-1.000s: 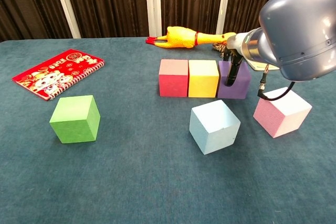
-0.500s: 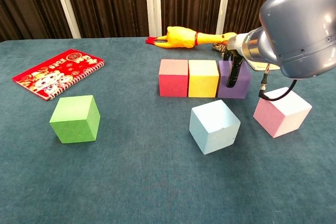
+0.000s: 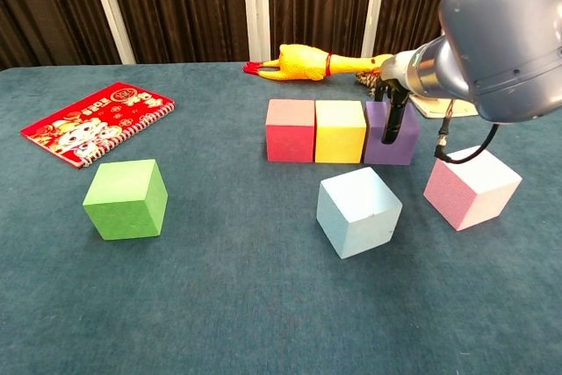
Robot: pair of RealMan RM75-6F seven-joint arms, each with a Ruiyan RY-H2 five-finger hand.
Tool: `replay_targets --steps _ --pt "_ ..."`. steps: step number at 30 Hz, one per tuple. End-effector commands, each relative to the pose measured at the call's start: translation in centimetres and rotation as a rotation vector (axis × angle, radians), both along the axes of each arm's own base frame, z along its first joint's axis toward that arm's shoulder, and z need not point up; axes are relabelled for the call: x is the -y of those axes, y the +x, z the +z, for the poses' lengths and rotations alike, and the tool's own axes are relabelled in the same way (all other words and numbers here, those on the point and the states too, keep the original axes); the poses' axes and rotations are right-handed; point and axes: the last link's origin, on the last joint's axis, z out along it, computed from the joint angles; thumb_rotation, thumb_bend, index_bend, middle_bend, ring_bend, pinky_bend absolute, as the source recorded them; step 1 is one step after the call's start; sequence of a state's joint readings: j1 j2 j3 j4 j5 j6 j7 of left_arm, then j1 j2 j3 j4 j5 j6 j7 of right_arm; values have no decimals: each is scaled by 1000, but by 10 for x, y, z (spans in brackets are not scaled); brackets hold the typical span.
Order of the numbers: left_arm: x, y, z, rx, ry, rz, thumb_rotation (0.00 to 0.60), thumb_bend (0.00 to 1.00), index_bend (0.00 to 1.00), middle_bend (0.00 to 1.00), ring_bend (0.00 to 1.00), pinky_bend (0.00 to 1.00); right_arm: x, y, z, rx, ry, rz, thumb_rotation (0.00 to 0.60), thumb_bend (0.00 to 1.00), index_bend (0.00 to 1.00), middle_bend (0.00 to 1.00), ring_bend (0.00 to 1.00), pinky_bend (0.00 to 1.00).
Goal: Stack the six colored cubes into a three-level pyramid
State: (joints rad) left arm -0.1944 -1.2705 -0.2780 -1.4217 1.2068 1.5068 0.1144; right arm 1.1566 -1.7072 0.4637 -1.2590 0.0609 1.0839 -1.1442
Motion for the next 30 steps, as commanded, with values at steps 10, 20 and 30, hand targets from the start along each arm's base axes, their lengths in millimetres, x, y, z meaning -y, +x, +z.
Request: replay_targets --steps 10,20,30 --pt "0 1 -1 3 -3 3 600 159 138 5 29 62 -4 -9 24 -35 -15 -21 600 251 203 117 0 0" --pt "1 2 -2 -1 -8 4 600 159 138 3 28 62 -11 -16 54 -82 -16 -47 600 252 195 114 0 0" --pt "1 3 -2 4 0 0 600 159 136 3 28 62 -8 -41 61 -74 -65 -91 600 252 223 132 0 0"
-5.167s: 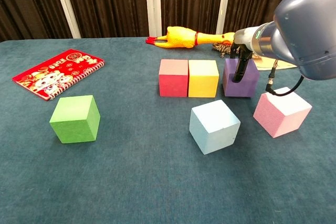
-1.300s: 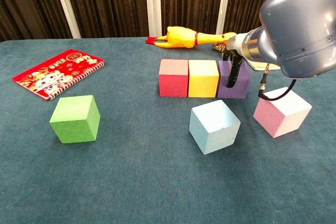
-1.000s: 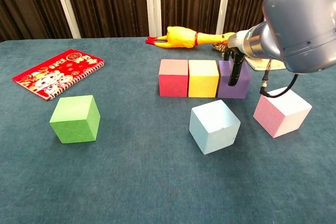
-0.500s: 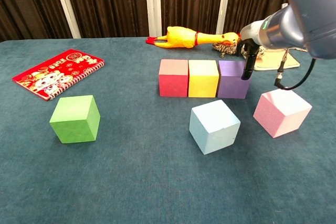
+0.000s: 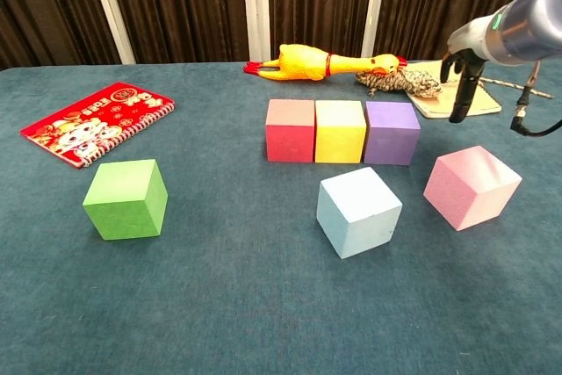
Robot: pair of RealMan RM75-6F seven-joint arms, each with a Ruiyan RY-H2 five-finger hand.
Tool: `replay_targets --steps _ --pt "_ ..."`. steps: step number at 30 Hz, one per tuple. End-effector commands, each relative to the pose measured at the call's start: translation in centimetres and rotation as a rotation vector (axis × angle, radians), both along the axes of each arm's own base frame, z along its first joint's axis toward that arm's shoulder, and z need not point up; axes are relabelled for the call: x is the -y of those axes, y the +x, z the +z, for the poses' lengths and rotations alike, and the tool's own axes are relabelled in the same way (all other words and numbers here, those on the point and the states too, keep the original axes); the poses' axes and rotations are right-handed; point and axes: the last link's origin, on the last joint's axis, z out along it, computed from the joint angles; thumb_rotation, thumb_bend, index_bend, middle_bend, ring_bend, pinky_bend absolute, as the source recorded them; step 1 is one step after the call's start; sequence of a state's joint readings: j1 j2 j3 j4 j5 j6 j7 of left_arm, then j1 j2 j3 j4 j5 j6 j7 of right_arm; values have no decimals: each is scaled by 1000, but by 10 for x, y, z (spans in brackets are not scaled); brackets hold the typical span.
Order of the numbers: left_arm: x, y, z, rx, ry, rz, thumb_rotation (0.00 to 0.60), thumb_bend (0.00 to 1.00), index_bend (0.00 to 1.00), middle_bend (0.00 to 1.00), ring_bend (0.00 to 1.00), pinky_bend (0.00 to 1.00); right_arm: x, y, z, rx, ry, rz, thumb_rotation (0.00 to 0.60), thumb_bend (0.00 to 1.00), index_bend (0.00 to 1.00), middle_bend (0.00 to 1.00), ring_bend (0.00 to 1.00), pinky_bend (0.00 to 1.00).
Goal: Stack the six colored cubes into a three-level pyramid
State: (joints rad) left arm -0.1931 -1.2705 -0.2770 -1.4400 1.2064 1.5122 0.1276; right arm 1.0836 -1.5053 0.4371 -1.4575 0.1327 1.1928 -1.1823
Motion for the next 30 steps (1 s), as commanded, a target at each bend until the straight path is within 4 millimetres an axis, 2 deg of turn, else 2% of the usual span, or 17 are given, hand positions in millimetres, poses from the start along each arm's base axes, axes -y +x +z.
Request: replay_targets --steps 1,17,30 --pt "0 0 0 2 3 1 600 159 136 3 29 63 1 -6 -4 31 -16 -1 600 252 229 135 0 0" --pt "-1 0 -1 18 5 3 600 159 134 2 29 64 0 -26 -23 47 -7 -29 600 252 282 151 8 0" --pt "-1 1 -1 24 1 3 600 159 134 0 30 67 -1 -26 -33 64 16 -26 600 252 327 154 9 0"
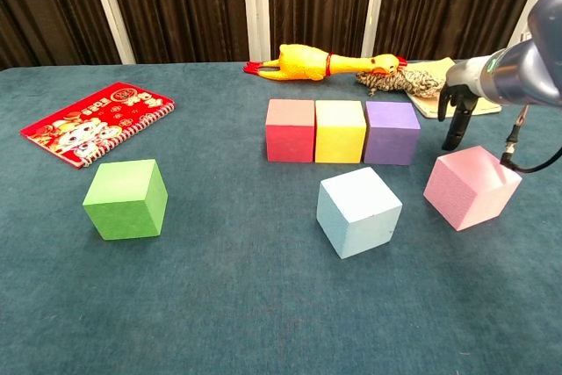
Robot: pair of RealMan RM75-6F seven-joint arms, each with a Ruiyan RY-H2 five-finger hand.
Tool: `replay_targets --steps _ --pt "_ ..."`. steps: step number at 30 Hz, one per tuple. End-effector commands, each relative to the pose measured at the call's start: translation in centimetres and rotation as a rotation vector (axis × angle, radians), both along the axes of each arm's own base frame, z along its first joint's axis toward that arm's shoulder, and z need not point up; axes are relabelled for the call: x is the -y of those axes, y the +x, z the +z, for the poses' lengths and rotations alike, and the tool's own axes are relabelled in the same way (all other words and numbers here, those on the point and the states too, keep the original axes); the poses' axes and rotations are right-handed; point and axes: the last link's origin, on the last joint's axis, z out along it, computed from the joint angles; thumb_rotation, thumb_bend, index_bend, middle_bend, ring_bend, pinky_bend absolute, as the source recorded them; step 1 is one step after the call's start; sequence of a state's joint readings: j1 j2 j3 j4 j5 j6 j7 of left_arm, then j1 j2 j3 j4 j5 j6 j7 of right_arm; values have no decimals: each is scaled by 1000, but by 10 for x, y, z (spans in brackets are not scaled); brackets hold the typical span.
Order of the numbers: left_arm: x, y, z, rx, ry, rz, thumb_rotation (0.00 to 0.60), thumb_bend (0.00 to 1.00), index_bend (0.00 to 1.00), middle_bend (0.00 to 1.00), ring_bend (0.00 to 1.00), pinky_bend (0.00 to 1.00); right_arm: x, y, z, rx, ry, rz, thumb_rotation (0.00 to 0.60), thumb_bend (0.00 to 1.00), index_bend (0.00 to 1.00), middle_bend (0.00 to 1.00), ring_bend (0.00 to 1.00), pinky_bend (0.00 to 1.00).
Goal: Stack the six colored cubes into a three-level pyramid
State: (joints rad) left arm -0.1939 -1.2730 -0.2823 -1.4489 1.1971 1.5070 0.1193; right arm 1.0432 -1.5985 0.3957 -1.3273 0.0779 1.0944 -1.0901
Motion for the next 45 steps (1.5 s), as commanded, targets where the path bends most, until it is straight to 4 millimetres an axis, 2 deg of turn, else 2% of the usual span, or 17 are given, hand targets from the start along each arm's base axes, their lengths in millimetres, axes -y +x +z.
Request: replay_targets --steps 1,27,45 --pt "0 -1 0 2 -1 1 600 159 134 0 30 67 0 1 -1 3 4 0 600 252 331 154 9 0" --pt "0 -1 3 17 13 1 600 159 134 0 31 67 -7 13 -18 42 51 1 600 252 347 155 9 0" --pt "0 -2 3 22 16 1 600 159 133 0 31 67 -6 19 -23 49 51 6 600 252 347 155 9 0"
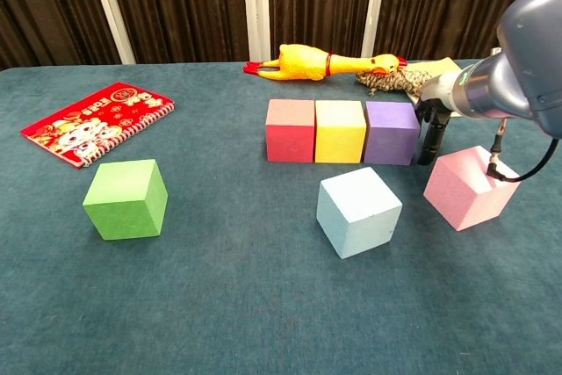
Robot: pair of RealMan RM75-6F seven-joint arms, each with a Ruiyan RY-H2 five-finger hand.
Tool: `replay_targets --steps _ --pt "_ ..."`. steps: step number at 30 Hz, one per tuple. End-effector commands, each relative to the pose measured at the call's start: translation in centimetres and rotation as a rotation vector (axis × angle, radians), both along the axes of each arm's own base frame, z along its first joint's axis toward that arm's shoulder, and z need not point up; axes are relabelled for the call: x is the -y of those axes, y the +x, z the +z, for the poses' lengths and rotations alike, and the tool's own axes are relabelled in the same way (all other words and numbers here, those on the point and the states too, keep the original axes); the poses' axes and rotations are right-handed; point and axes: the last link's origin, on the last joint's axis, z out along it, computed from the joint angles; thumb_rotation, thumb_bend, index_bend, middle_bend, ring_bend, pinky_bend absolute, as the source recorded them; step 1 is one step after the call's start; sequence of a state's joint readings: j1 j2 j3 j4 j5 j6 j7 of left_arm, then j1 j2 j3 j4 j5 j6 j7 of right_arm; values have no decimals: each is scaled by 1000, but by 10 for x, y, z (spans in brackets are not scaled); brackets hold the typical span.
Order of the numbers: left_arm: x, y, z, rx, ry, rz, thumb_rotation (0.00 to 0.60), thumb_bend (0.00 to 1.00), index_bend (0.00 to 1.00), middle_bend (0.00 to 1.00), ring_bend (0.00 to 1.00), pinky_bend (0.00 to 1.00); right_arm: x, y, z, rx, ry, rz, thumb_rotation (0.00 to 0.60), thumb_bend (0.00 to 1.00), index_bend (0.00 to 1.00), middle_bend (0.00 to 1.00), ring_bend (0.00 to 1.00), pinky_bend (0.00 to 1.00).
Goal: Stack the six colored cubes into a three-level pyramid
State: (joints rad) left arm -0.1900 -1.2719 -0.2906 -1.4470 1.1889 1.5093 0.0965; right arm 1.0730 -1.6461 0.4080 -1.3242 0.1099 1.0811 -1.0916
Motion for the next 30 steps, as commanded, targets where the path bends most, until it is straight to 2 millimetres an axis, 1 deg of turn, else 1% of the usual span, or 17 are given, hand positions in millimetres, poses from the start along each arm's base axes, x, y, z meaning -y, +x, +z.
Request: replay_targets --steps 1,12,21,30 --pt "0 0 0 0 0 0 600 159 133 0 31 67 0 1 -1 -1 0 2 600 252 347 155 9 0" --pt "-1 -1 0 3 2 3 600 159 133 0 31 67 0 9 -1 -10 -2 4 600 252 347 155 10 0" --pt "0 -1 1 5 3 5 600 159 133 0 31 67 2 8 1 -27 -11 -11 600 252 347 155 9 0" --pt "0 -1 1 6 2 5 600 159 133 0 31 68 1 11 -3 -24 1 -5 600 251 354 157 9 0"
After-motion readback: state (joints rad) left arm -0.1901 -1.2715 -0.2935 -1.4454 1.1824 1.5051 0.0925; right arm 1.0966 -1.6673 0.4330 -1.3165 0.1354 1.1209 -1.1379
